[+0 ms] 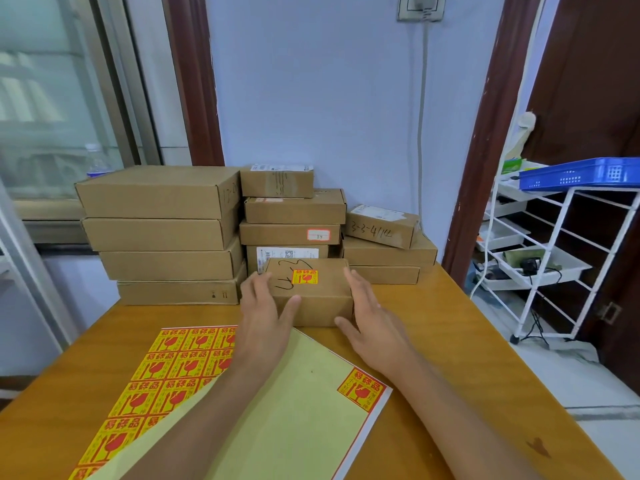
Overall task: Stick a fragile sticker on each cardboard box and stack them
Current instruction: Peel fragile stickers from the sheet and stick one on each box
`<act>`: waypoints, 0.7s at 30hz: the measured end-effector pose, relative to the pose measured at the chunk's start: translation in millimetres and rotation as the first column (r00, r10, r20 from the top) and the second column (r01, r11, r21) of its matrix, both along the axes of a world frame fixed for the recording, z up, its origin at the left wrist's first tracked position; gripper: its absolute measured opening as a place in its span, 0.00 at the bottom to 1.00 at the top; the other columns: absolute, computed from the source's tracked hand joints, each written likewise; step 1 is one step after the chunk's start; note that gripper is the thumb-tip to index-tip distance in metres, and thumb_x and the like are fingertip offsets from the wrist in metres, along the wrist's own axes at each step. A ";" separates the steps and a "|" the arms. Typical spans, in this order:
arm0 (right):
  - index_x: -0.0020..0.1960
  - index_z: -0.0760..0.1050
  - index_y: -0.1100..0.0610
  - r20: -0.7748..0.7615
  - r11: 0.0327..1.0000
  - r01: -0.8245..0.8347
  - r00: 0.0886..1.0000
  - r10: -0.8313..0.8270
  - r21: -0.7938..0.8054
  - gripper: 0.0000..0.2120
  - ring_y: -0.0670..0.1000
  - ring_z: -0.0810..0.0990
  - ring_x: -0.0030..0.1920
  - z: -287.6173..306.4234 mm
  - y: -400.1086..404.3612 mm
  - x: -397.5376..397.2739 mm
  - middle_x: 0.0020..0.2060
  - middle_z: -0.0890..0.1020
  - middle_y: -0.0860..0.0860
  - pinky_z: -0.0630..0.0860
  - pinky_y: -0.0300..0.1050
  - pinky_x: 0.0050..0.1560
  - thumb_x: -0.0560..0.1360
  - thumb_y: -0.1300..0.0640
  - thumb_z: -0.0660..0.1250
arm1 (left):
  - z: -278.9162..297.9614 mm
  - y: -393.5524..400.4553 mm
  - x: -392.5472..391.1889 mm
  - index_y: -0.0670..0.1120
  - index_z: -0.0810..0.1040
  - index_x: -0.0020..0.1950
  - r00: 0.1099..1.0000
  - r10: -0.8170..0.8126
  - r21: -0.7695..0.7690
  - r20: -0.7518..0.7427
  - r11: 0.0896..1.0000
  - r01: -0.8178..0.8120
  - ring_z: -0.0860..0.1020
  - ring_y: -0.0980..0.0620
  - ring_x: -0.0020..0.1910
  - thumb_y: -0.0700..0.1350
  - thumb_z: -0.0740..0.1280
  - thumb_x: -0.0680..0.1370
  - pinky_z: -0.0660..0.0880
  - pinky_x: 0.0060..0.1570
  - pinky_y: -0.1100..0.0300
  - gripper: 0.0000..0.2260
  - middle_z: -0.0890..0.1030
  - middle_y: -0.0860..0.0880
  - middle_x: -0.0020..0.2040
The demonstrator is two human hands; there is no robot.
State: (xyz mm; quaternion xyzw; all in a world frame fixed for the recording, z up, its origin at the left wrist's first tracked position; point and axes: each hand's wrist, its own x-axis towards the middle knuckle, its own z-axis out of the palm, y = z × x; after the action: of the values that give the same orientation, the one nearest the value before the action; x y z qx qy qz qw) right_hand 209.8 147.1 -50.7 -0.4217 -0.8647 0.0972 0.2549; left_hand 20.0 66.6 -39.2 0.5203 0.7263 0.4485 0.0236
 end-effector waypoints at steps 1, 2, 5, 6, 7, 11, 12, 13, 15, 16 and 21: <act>0.83 0.43 0.44 -0.002 0.996 0.067 0.998 -0.067 0.061 0.41 0.46 0.81 0.44 -0.1 1.0 -1.3 0.79 0.61 0.47 0.79 0.42 0.38 0.81 0.42 0.66 | 0.8 0.6 0.9 0.47 0.64 0.75 0.998 0.035 0.019 -0.059 0.999 -0.034 0.68 0.47 0.71 0.56 0.66 0.80 0.72 0.64 0.50 0.27 0.64 0.48 0.74; 0.82 0.48 0.46 -0.020 0.984 0.142 0.990 -0.141 0.106 0.40 0.45 0.79 0.42 0.9 1.1 -1.6 0.73 0.67 0.47 0.78 0.39 0.35 0.80 0.41 0.68 | 1.8 0.6 1.8 0.48 0.66 0.74 0.991 0.071 0.047 -0.117 0.997 -0.066 0.69 0.47 0.70 0.55 0.68 0.80 0.73 0.63 0.50 0.25 0.65 0.48 0.72; 0.72 0.61 0.45 -0.083 0.971 0.201 0.978 -0.192 0.126 0.30 0.43 0.79 0.46 4.3 -0.3 0.6 0.64 0.75 0.44 0.81 0.41 0.40 0.77 0.42 0.72 | 3.8 0.2 5.4 0.51 0.70 0.69 0.964 0.134 0.107 -0.231 0.988 -0.112 0.71 0.49 0.66 0.51 0.70 0.79 0.71 0.62 0.52 0.20 0.70 0.50 0.66; 0.69 0.62 0.44 -0.090 0.979 0.162 0.984 -0.152 0.125 0.26 0.43 0.79 0.48 4.5 -1.1 0.7 0.62 0.76 0.43 0.82 0.42 0.43 0.78 0.43 0.72 | 3.8 0.2 6.5 0.52 0.71 0.68 0.952 0.145 0.103 -0.269 0.987 -0.121 0.71 0.50 0.65 0.52 0.69 0.79 0.70 0.61 0.52 0.18 0.71 0.52 0.64; 0.69 0.63 0.44 -0.091 0.985 0.122 0.990 -0.111 0.124 0.24 0.43 0.80 0.50 4.7 -2.3 0.1 0.62 0.77 0.43 0.82 0.42 0.45 0.78 0.45 0.71 | 3.5 0.7 7.3 0.53 0.72 0.66 0.939 0.149 0.089 -0.310 0.988 -0.128 0.71 0.51 0.64 0.52 0.69 0.79 0.69 0.61 0.52 0.16 0.72 0.53 0.63; 0.73 0.61 0.41 -0.099 0.994 0.036 0.995 -0.025 0.105 0.27 0.46 0.81 0.55 2.0 -4.1 -3.6 0.65 0.77 0.42 0.83 0.46 0.50 0.80 0.46 0.69 | 2.6 0.5 8.2 0.56 0.73 0.63 0.869 0.143 0.006 -0.474 0.987 -0.160 0.71 0.51 0.62 0.55 0.66 0.79 0.65 0.65 0.49 0.13 0.75 0.54 0.61; 0.74 0.60 0.41 -0.109 0.996 0.029 0.994 -0.020 0.083 0.28 0.47 0.81 0.55 1.7 -4.5 -3.5 0.65 0.78 0.41 0.83 0.47 0.50 0.80 0.47 0.69 | 2.5 0.4 8.5 0.55 0.73 0.63 0.836 0.143 -0.007 -0.529 0.985 -0.173 0.71 0.49 0.63 0.55 0.67 0.78 0.65 0.67 0.48 0.14 0.75 0.53 0.61; 0.75 0.59 0.41 -0.118 0.998 0.019 0.993 -0.011 0.066 0.29 0.47 0.81 0.55 2.0 -5.3 -3.3 0.66 0.78 0.41 0.82 0.47 0.52 0.80 0.47 0.69 | 2.3 0.4 9.6 0.54 0.73 0.64 0.806 0.138 -0.016 -0.576 0.984 -0.180 0.72 0.48 0.64 0.56 0.67 0.78 0.64 0.70 0.47 0.16 0.75 0.52 0.62; 0.76 0.57 0.40 -0.129 0.998 -0.018 0.991 0.025 0.052 0.30 0.46 0.81 0.58 3.8 -7.8 -3.6 0.67 0.78 0.40 0.79 0.48 0.59 0.80 0.48 0.69 | 2.1 0.9 13.2 0.52 0.71 0.66 0.776 0.097 -0.044 -0.623 0.986 -0.159 0.71 0.47 0.67 0.57 0.65 0.78 0.61 0.73 0.45 0.19 0.74 0.50 0.66; 0.76 0.56 0.40 -0.128 0.998 -0.042 0.991 0.048 0.049 0.31 0.45 0.80 0.60 4.2 -9.6 -4.6 0.67 0.78 0.40 0.78 0.49 0.62 0.80 0.49 0.69 | 1.7 1.1 14.2 0.52 0.70 0.68 0.775 0.070 -0.066 -0.629 0.988 -0.142 0.69 0.47 0.70 0.58 0.64 0.79 0.59 0.75 0.44 0.21 0.73 0.50 0.69; 0.80 0.51 0.38 -0.072 0.998 -0.055 0.996 0.058 0.037 0.35 0.48 0.83 0.55 1.5 -10.7 -8.6 0.65 0.80 0.43 0.83 0.52 0.51 0.80 0.47 0.67 | -1.3 1.7 12.9 0.53 0.62 0.78 0.768 -0.016 -0.168 -0.640 0.979 -0.120 0.57 0.46 0.80 0.61 0.61 0.80 0.51 0.79 0.41 0.28 0.63 0.49 0.80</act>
State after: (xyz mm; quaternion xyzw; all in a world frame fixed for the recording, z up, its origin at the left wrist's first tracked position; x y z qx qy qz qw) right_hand 201.3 136.3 -49.2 -0.3887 -0.8679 0.1049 0.2908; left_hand 32.9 68.3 -40.6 0.6161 0.7463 0.1709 -0.1851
